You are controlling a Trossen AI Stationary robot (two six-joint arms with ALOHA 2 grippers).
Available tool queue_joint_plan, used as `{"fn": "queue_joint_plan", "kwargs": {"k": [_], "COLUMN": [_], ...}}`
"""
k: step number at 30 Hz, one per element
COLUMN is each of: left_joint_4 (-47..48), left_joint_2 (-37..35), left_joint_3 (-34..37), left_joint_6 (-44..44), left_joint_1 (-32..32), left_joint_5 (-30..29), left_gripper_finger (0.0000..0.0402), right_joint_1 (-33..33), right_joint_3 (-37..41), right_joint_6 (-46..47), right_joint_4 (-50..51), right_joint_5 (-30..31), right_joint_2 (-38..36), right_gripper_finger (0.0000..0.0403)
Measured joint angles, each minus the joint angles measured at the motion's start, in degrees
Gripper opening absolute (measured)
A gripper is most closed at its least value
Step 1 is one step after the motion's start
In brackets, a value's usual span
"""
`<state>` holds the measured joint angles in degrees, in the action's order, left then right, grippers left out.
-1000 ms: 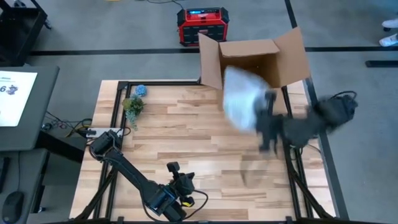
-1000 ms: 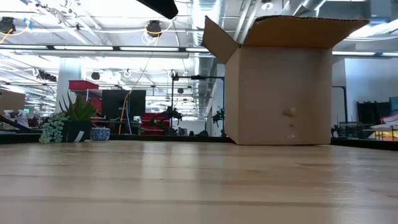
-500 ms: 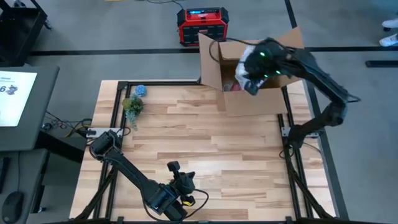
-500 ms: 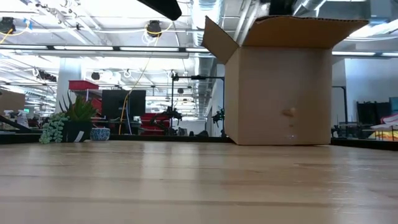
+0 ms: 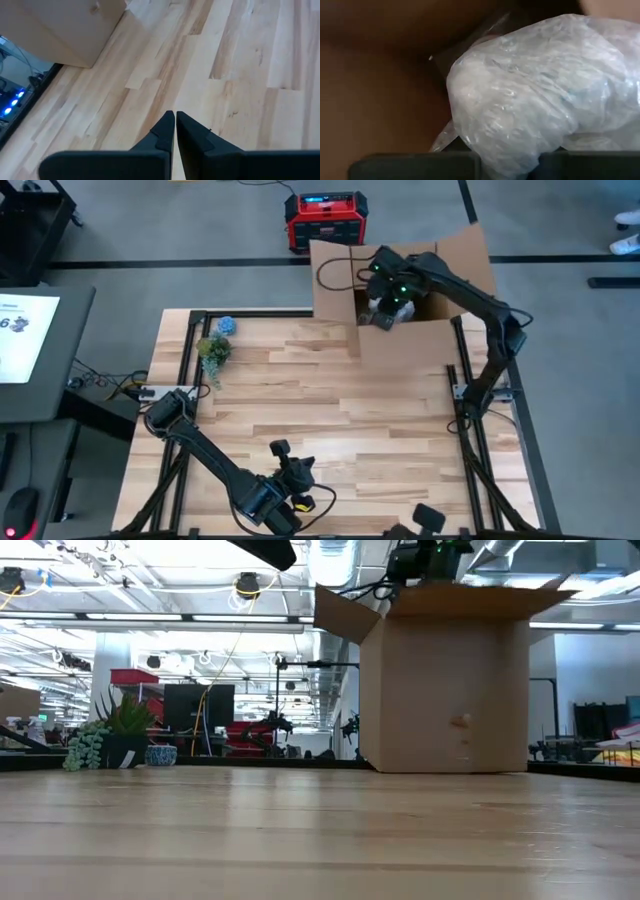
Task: Wrap mug
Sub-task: Put the wrapped white patterned mug into the brown box
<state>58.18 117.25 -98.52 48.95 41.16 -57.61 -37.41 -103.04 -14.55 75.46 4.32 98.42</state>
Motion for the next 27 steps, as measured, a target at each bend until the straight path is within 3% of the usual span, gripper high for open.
{"fn": "queue_joint_plan", "kwargs": {"k": [8,14,24,27], "left_joint_4": [-2.31,-2.77,-2.88,-2.88], "left_joint_2": [-0.55,-2.25,-2.91,-2.91], "left_joint_3": [0.02,0.0,0.02,0.02], "left_joint_6": [-2.13,-4.2,-5.62,-5.64], "left_joint_1": [0.24,0.22,0.24,0.24], "left_joint_5": [0.06,-1.11,-2.68,-2.68], "left_gripper_finger": [0.0,0.0,0.0,0.0], "right_joint_1": [7.96,16.02,35.37,40.08], "right_joint_3": [-0.07,-0.07,-0.02,-0.02], "right_joint_6": [1.37,4.26,8.15,10.11], "right_joint_4": [8.2,9.11,8.79,8.5], "right_joint_5": [-4.53,-15.14,-30.43,-28.93], "right_joint_2": [-7.35,-10.27,-9.01,-9.27], "right_gripper_finger": [0.002,0.002,0.002,0.002]}}
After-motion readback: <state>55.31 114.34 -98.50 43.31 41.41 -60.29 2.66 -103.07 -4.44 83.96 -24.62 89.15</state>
